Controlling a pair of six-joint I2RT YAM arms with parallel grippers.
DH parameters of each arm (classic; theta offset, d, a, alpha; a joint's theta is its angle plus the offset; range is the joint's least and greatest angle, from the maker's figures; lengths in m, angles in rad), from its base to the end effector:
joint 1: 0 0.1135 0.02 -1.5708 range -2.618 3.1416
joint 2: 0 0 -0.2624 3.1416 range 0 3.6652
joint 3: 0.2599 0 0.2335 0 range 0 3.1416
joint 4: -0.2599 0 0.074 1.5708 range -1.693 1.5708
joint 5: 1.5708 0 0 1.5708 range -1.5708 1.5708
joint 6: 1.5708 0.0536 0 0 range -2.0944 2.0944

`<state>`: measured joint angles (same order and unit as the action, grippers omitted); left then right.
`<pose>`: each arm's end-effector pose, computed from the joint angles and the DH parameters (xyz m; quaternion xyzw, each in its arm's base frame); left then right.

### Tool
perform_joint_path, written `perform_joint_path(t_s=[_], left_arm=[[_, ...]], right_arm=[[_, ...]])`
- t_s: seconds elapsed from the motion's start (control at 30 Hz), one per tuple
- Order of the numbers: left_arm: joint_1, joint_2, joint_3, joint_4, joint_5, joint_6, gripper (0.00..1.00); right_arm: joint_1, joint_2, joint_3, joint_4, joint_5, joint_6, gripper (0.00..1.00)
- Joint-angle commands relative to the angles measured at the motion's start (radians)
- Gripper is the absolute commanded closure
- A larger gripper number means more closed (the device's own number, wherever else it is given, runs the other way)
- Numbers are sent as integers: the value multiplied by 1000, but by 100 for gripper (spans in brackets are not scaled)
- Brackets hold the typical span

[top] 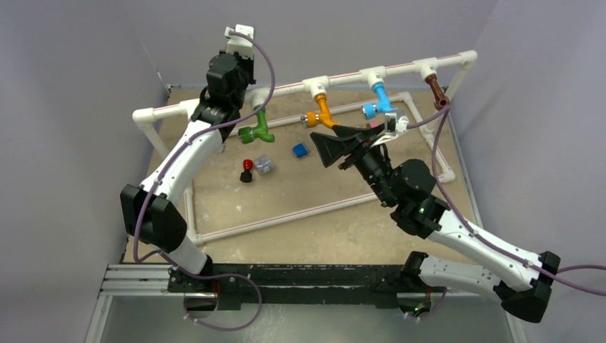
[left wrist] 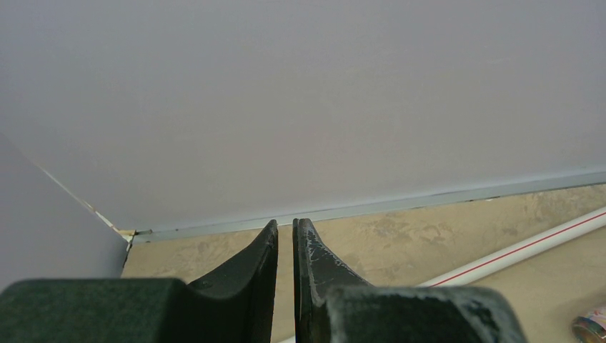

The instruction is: Install the water faucets

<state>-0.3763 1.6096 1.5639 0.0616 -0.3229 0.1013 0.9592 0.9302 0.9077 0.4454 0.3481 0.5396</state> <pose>0.3626 -0.1250 0.4273 0.0525 0.6998 0.0153 0.7123 0.1318 0.1562 0.4298 0.0309 0.5533 0.4946 0.6696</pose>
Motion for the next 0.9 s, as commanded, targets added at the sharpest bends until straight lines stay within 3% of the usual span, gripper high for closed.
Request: perform_joint_path(t_s=[0.0,0.43,0.87], left_arm=[[-29,51,-53,-109,1,26,88],[-29,50,-53,-107,-2,30,88],[-29,53,-54,-102,-8,38,88]], right_arm=[[3,-21,111,-125,-39,-450,21],[15,7,117,-202,-70,-1360,20],[66,182,-16,267,169,-1962,20]])
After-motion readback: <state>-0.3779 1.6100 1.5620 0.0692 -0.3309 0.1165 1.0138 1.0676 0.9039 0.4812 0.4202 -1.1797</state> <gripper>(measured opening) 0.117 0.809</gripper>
